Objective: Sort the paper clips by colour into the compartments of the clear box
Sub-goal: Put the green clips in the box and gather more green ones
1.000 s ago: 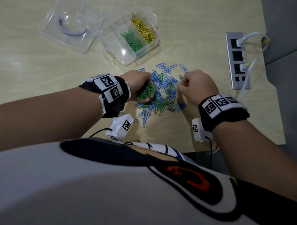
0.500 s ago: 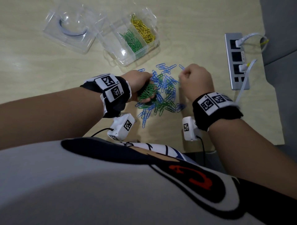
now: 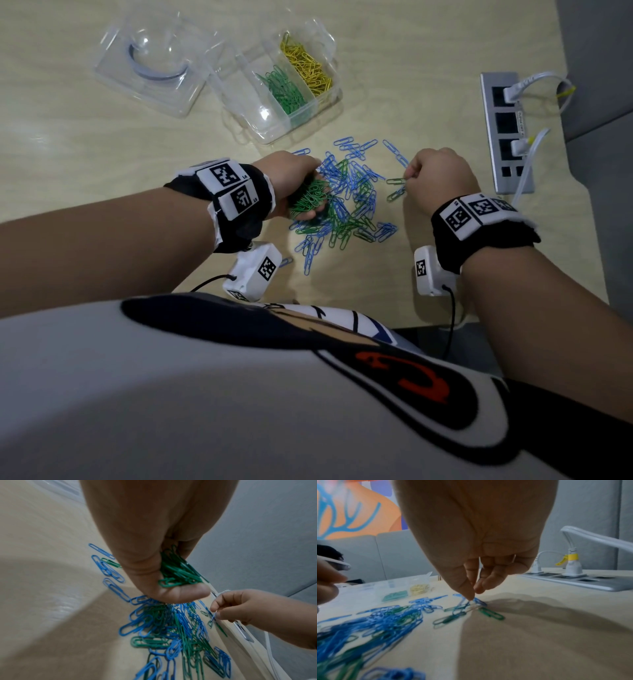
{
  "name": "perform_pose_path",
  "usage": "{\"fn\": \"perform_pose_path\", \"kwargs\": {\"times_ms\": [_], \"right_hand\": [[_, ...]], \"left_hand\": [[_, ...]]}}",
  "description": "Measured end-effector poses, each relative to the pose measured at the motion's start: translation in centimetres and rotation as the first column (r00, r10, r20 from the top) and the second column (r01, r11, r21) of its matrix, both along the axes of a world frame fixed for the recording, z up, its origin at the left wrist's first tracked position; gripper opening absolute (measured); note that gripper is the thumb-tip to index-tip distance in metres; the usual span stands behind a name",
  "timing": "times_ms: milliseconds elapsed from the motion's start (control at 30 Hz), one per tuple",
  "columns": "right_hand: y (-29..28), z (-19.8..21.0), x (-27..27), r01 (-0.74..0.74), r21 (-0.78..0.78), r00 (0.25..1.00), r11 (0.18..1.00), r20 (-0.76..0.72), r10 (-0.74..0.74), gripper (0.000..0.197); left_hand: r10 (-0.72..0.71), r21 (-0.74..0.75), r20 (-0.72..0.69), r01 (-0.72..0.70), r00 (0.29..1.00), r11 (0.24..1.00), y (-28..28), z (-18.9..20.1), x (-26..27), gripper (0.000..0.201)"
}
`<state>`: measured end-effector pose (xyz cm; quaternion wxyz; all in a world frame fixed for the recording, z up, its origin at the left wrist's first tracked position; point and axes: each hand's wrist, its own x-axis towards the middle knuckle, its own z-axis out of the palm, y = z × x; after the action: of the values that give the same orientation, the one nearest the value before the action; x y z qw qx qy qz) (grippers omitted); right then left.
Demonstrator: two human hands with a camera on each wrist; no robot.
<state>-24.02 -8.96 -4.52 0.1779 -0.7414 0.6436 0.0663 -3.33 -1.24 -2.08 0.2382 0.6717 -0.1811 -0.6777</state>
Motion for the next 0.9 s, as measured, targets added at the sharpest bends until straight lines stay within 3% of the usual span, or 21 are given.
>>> {"fn": "perform_pose_path", "kwargs": {"times_ms": [200,400,567,667,767,900], "right_hand": [[-0.3,0.7,0.1,0.039,-0.059,0.999,0.998,0.019,-0.038,0.015],[0.9,0.4,0.3,0.073,0.125,0.997,0.99,-0.043,-0.068,0.028],[1.6,-0.1,0.9,0.092,0.125,0.994,0.988,-0.077,-0.083,0.021],[1.7,0.5,0.9,0.036,0.12,0.999,0.992,-0.041,-0.031,0.006],[1.8,0.4,0.9,0.01,-0.011,0.997,1.0,0.074,-0.009,0.013],[1.2,-0.1,1.1,-0.178,-0.03,0.983,0.984,-0.049,0.176,0.024]], "left_hand": [[-0.013,0.001,0.012,0.013,1.0,1.0,-0.1,0.1,0.0,0.03],[-0.024,0.006,0.025,0.023,0.999,1.0,0.0,-0.1,-0.3,0.034],[-0.016,0.001,0.023,0.016,1.0,1.0,0.0,0.0,-0.3,0.032],[-0.018,-0.002,0.025,0.018,1.0,1.0,0.0,0.1,-0.4,0.032],[-0.006,-0.008,0.032,0.006,0.999,1.0,0.1,0.1,-0.4,0.031],[-0.005,-0.008,0.029,0.005,1.0,1.0,0.2,0.2,-0.4,0.029]]}}
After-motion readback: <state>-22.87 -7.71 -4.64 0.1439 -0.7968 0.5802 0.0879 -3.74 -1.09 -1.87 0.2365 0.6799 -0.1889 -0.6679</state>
